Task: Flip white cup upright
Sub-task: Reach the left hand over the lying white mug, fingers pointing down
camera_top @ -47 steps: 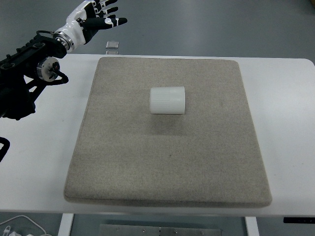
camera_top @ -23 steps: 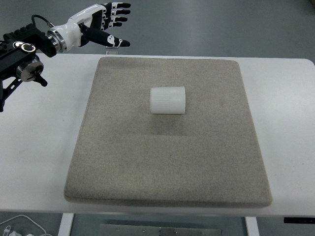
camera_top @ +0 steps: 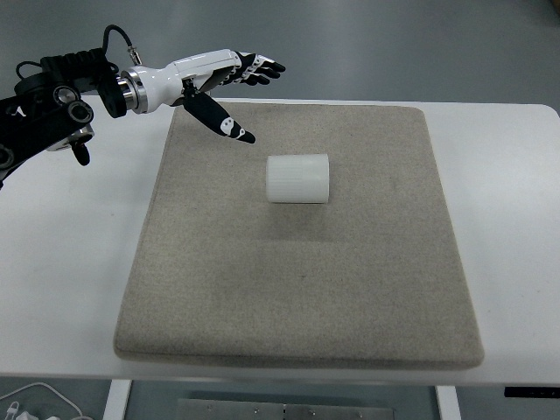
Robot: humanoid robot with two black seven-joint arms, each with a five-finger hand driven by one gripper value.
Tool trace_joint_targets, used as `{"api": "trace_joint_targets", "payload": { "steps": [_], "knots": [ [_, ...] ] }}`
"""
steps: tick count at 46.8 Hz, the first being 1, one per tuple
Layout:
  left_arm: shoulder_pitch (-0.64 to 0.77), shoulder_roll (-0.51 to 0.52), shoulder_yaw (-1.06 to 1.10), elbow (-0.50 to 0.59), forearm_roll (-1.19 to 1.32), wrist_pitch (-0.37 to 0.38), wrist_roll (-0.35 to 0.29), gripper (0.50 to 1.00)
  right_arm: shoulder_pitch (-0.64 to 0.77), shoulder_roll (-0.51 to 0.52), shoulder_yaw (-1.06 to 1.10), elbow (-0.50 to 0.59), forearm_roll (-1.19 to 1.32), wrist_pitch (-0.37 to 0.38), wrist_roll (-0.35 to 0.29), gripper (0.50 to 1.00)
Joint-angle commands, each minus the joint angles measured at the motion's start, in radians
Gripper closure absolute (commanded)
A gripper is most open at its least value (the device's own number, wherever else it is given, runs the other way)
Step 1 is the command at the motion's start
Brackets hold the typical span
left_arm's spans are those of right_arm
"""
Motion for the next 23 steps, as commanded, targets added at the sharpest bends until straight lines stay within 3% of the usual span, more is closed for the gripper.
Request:
{"api": "trace_joint_targets", "payload": {
  "steps": [1,23],
  "knots": [
    [-0.017,-0.004,0.021,-0.007,0.036,-0.008,0.000,0.519,0.000,0.000,0.000,0.000,0.000,0.000,0.000,0.570],
    [-0.037,-0.051,0.037,-0.044,0.223,-0.007,0.066,0.529,0.000,0.000,0.000,0.000,0.000,0.000,0.000,0.570]
  ]
}}
